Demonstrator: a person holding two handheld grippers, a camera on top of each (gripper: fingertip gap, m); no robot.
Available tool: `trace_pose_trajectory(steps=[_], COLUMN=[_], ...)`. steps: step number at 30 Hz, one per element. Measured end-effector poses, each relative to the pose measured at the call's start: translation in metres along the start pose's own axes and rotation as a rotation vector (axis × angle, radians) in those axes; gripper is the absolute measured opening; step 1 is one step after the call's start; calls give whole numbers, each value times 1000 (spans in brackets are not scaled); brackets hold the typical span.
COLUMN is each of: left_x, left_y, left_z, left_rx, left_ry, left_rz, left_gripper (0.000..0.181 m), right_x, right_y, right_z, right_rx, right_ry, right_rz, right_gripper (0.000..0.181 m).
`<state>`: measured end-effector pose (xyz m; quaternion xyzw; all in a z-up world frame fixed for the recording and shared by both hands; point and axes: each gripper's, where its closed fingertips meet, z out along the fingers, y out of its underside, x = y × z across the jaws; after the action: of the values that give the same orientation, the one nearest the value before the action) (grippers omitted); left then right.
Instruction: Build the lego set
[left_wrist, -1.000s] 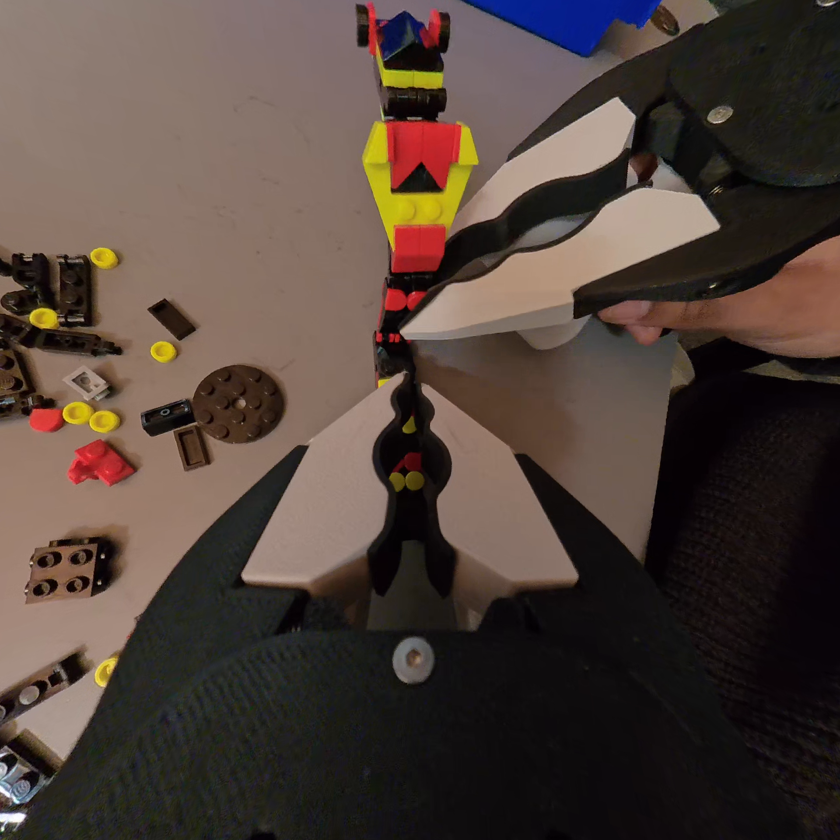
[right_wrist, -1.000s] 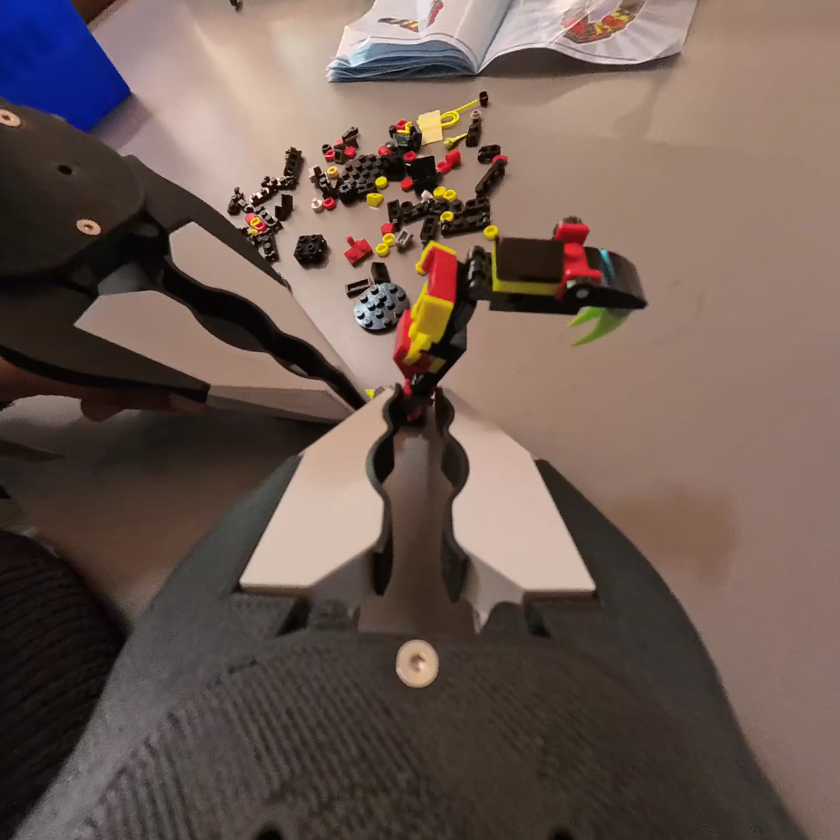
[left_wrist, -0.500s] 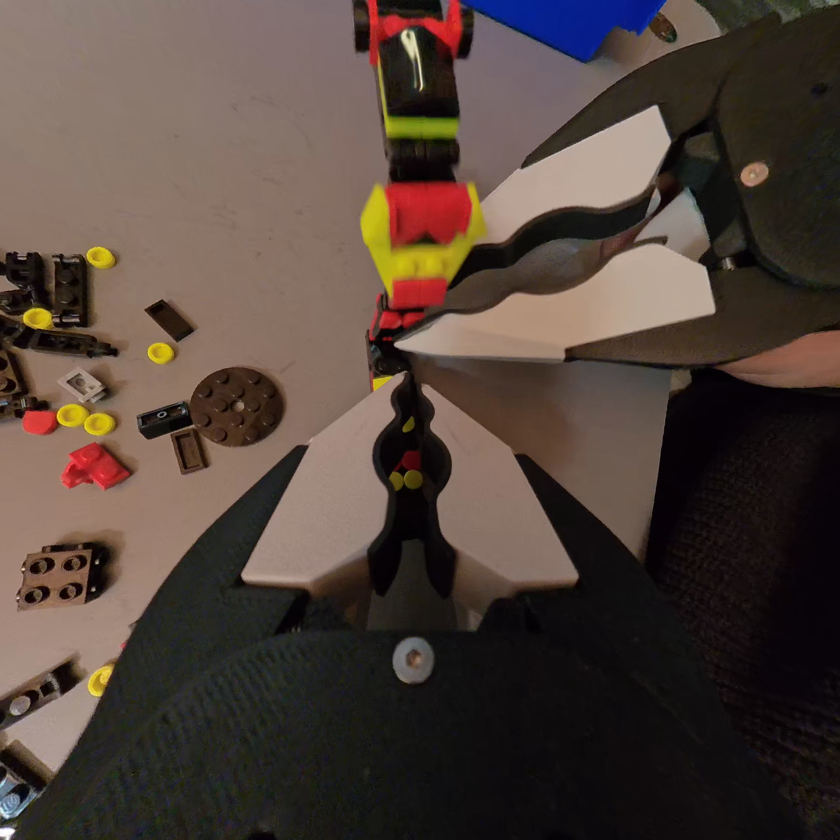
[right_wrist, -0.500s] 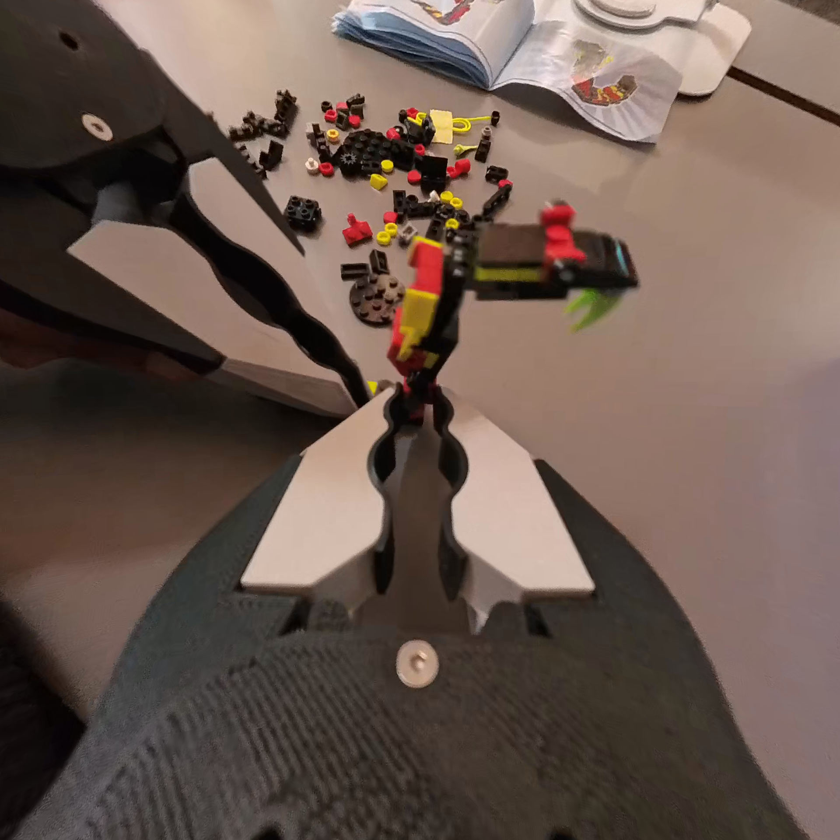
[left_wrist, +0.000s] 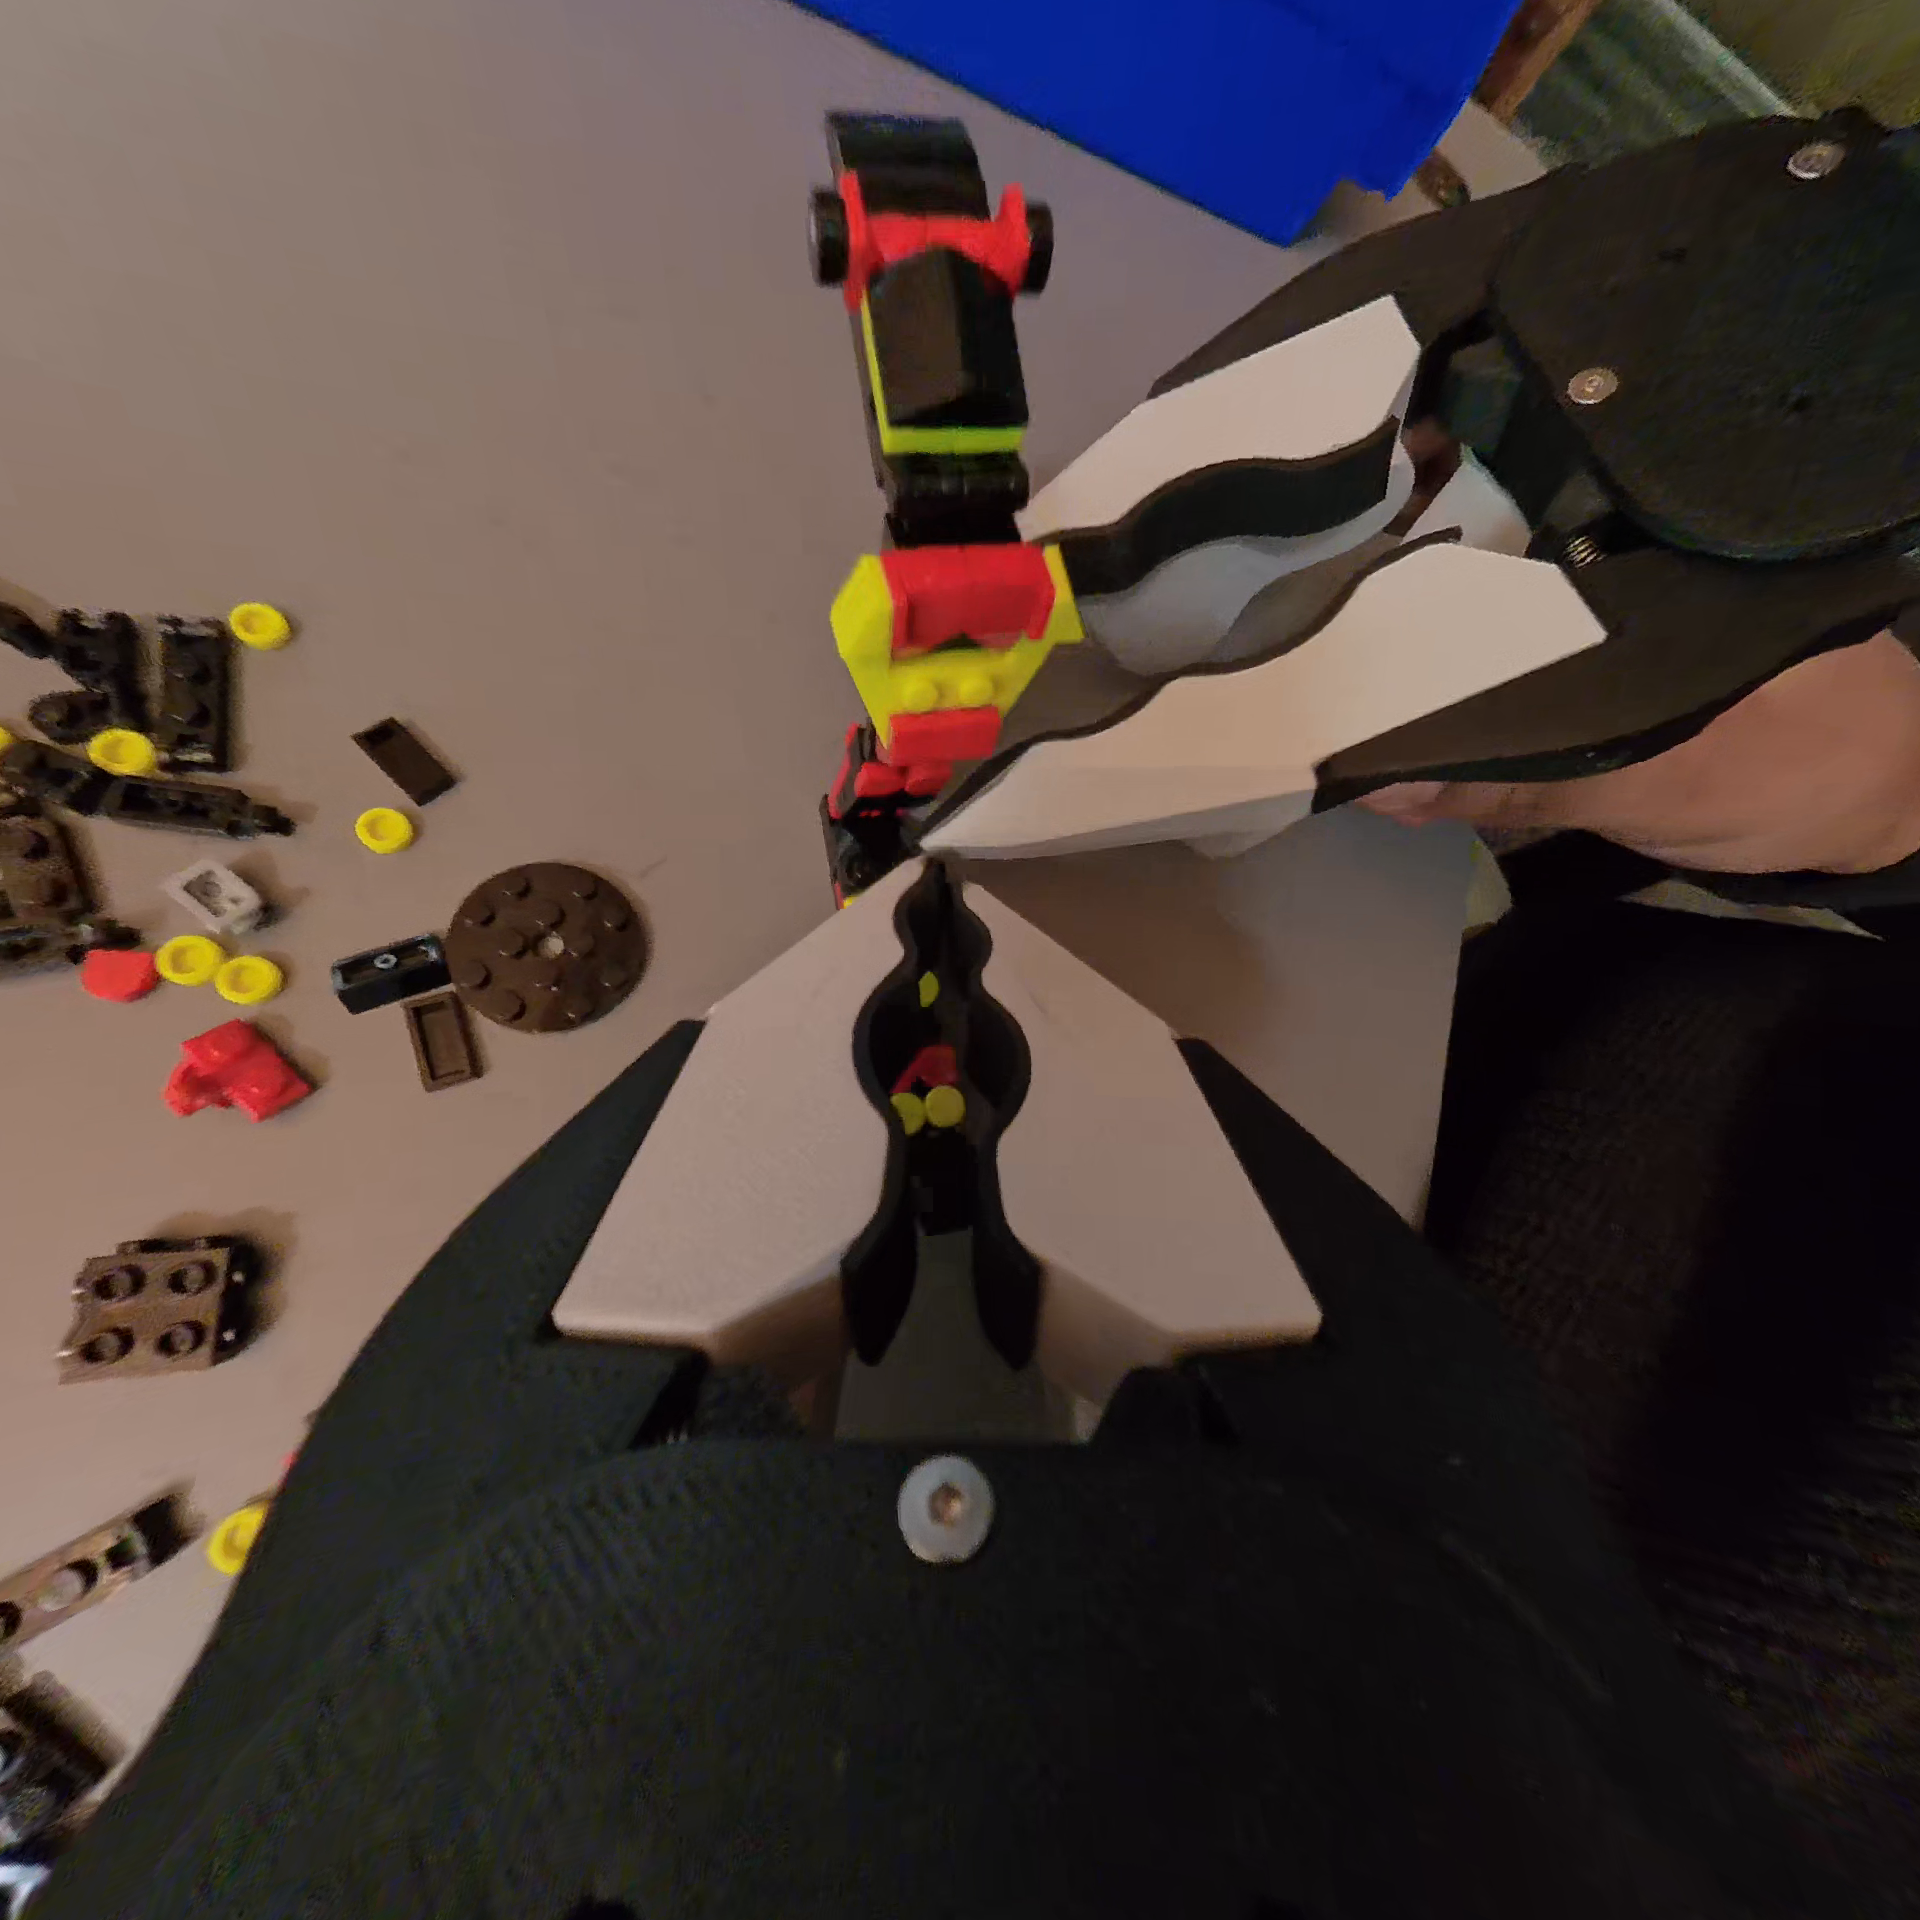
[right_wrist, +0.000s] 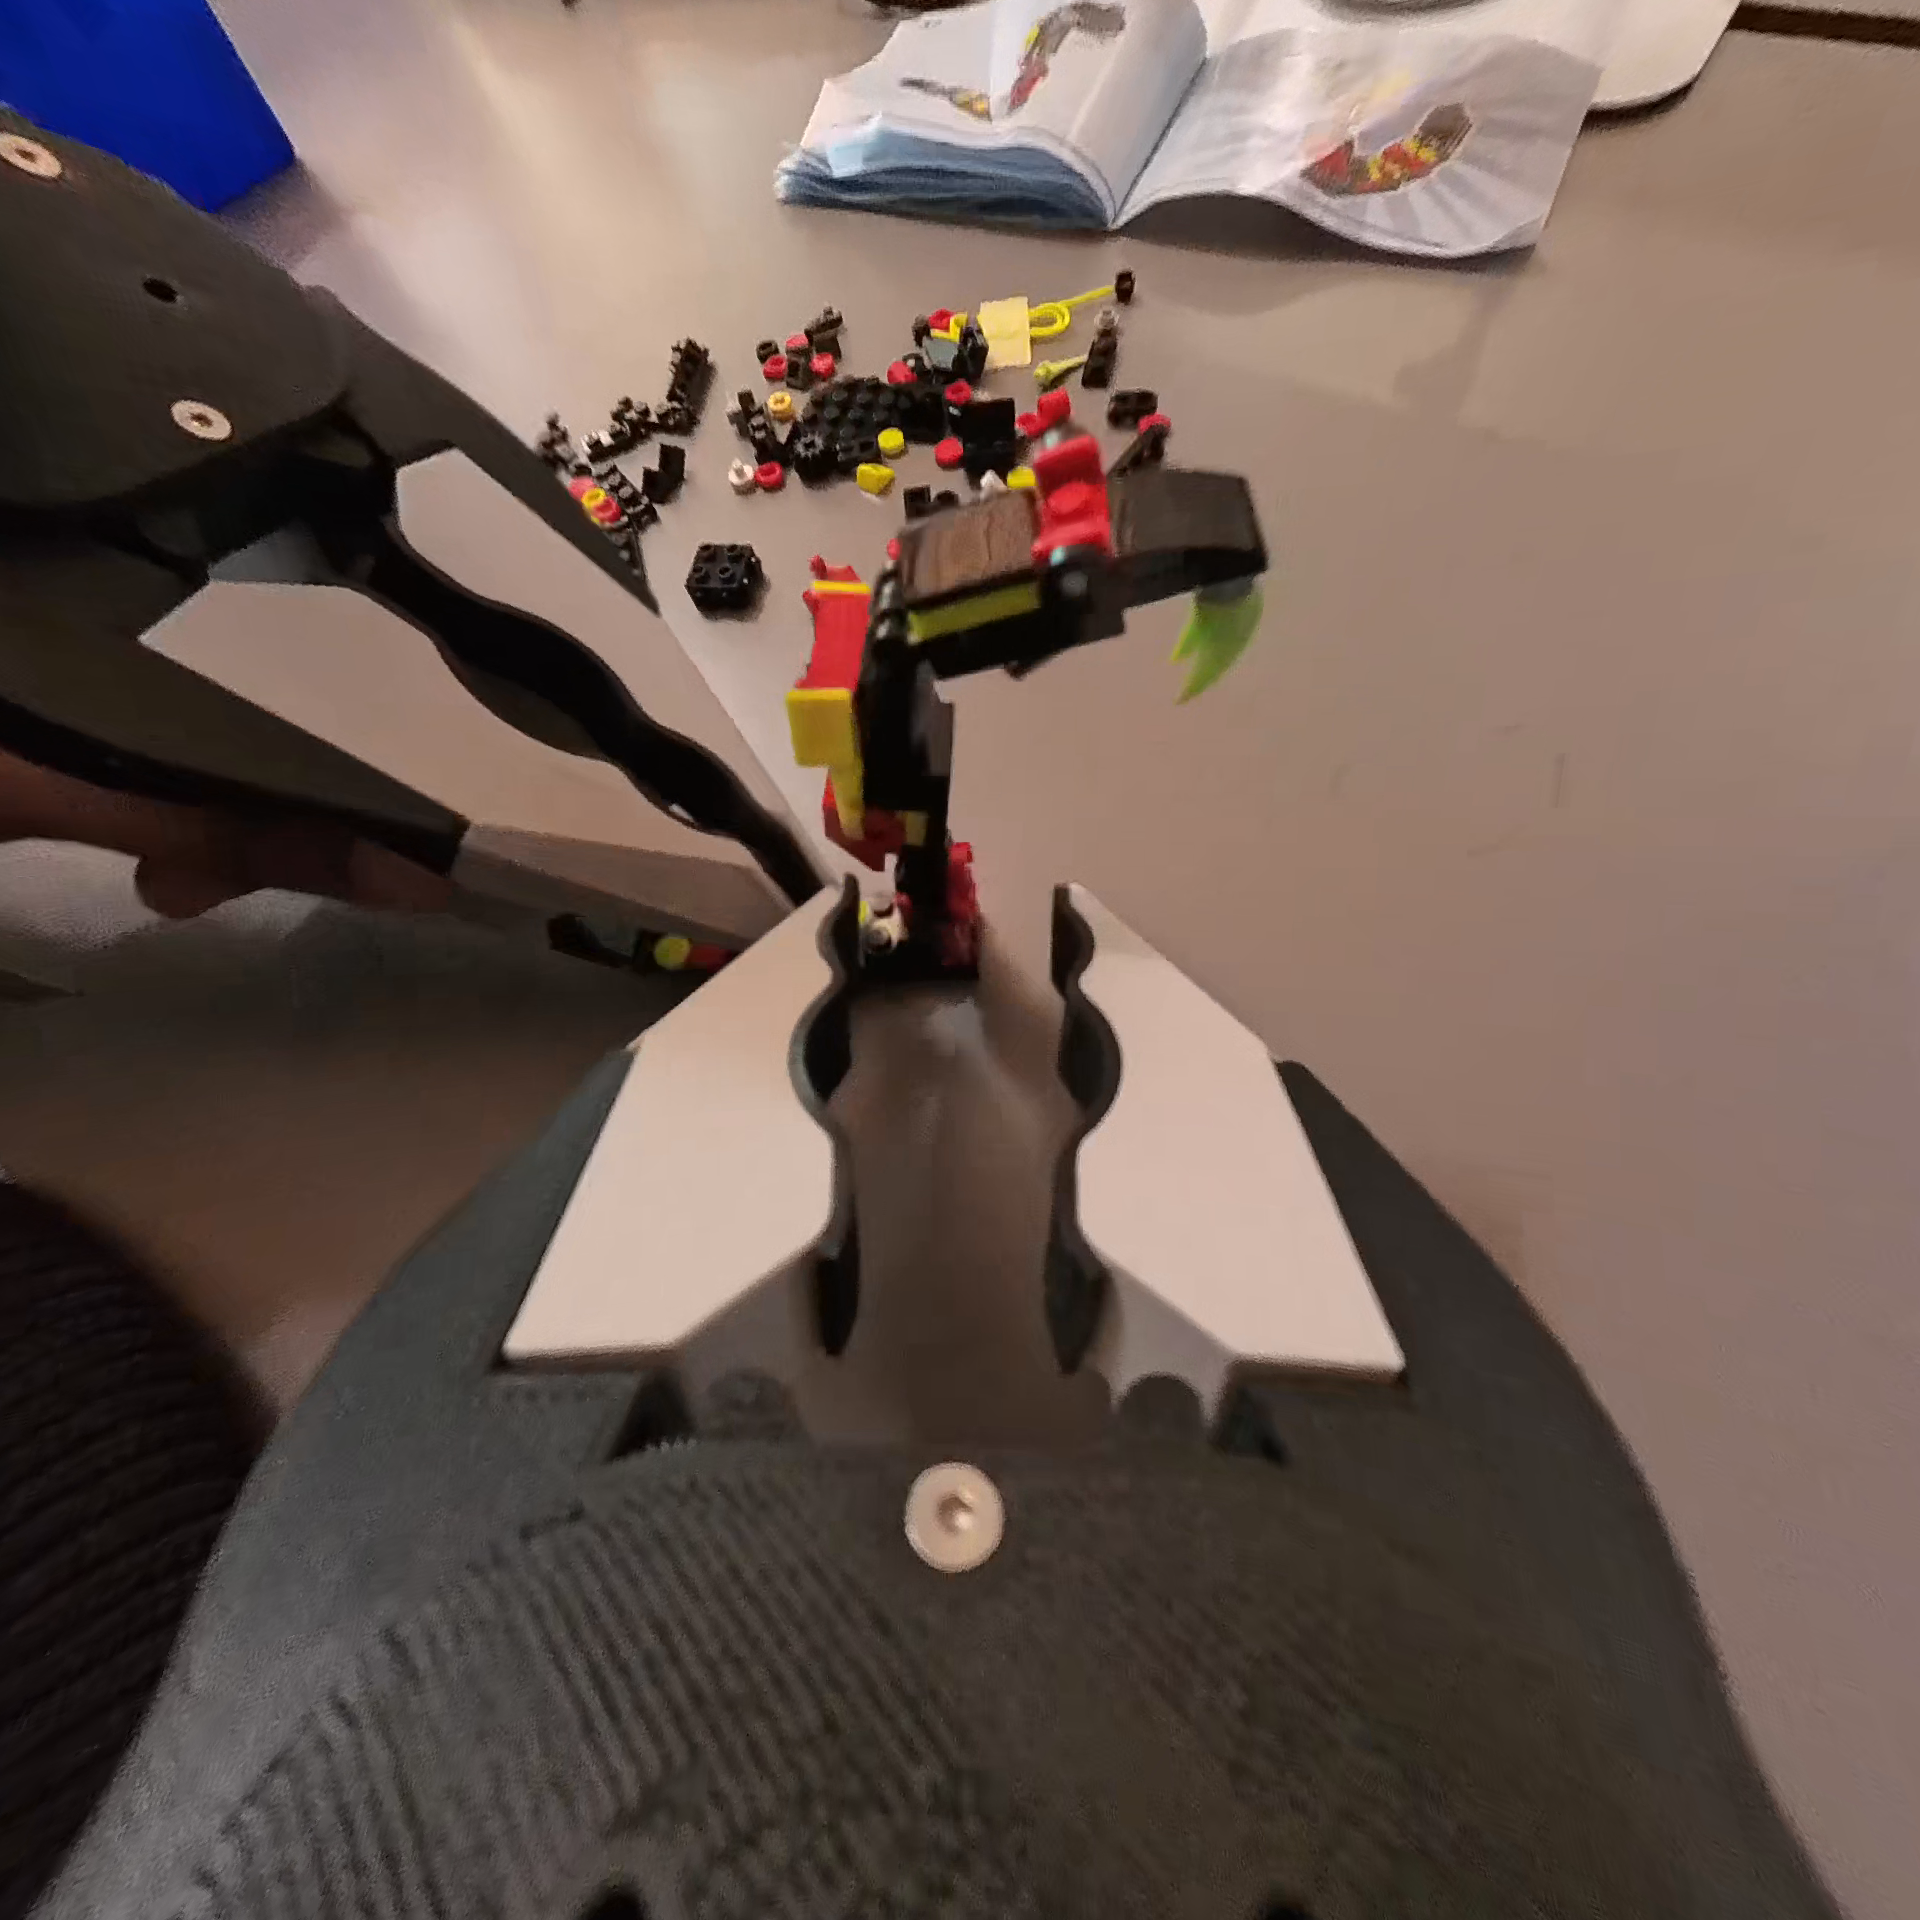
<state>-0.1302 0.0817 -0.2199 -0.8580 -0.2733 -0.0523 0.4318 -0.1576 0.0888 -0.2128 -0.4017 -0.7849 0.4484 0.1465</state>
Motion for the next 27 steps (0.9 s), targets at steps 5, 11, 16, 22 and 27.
trace_pose_trajectory(steps=[5,11,16,22,27], left_x=[-10,-11,-11,-11,-11], left_y=[2,6,6,6,6], left_z=[2,6,6,6,6], left_rx=[-6,-15,-12,-10,-7], left_ry=[-67,-57,-54,-52,-50], left_rz=[43,28,23,9,1], left_gripper=[0,0,0,0,0], right_x=[-8,-16,-13,-10,-3], right_y=[-18,-23,-31,-34,-32], right_z=[-8,-5,-9,-12,-13], right_rx=[82,96,144,179,205], right_ry=[-25,-61,-106,-177,-274], right_rz=[-80,-84,16,183,426], right_gripper=[45,36,32,25,24])
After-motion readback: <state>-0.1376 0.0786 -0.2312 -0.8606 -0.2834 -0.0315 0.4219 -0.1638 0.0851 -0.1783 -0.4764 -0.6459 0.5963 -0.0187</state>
